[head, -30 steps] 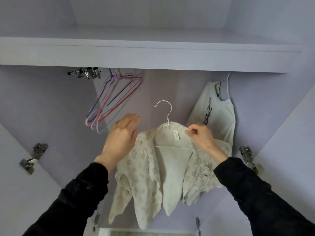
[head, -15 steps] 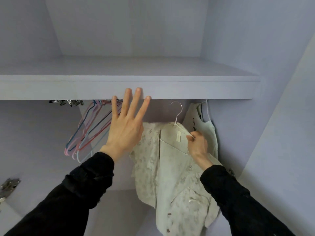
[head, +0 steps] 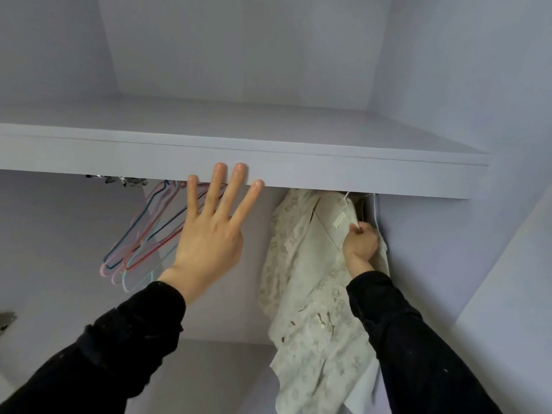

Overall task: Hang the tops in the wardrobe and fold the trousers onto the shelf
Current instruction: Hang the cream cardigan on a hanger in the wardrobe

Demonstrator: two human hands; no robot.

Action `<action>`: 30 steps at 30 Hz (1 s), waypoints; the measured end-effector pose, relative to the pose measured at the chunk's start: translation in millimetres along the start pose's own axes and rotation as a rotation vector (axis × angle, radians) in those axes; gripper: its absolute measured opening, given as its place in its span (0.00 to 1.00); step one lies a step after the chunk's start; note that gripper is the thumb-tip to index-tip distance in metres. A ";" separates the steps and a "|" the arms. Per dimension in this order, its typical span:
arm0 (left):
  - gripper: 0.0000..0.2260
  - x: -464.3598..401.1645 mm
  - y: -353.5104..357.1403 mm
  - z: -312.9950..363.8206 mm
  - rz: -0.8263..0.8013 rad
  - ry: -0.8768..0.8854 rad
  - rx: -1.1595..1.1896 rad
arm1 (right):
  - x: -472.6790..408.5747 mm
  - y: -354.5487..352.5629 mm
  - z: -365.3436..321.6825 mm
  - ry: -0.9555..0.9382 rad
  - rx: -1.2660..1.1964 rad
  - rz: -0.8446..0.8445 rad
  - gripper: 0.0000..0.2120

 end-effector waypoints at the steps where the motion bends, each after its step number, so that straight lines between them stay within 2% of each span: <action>1: 0.48 0.5 0.4 -0.2 0.001 0.001 -0.002 | -4.5 0.3 -2.5 -0.001 -0.013 0.012 0.13; 5: 0.48 0.4 1.6 -0.8 0.005 -0.002 -0.019 | -15.5 3.3 -13.1 0.002 -0.024 0.018 0.13; 11: 0.49 -0.2 2.4 -0.6 0.011 -0.003 -0.023 | -23.4 14.1 -14.7 0.069 0.034 -0.063 0.14; 19: 0.48 0.7 1.6 -2.8 -0.021 -0.011 -0.032 | -26.4 -3.8 -14.0 0.153 0.092 -0.073 0.18; 21: 0.48 1.1 1.7 -1.8 -0.042 -0.018 -0.027 | -17.1 -5.9 -18.4 0.102 0.139 -0.107 0.21; 24: 0.46 0.7 -2.4 0.0 -0.064 -0.043 0.000 | 1.9 -10.7 -25.6 -0.076 0.220 -0.151 0.25; 27: 0.42 6.7 -4.3 6.7 -0.099 -0.097 0.086 | 30.2 -15.6 -27.9 -0.249 0.354 -0.223 0.26; 30: 0.35 33.3 2.9 22.2 -0.187 -0.132 0.230 | 69.6 -29.7 -22.0 -0.305 0.410 -0.301 0.24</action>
Point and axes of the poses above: each hand's wrist, its own x-axis away from the middle knuckle, its own y-axis out of the palm, z = x × y, the point moved 7 cm from there along -x, towards the middle knuckle, and after that the axes turned 5 degrees about x, right-handed, at the moved point
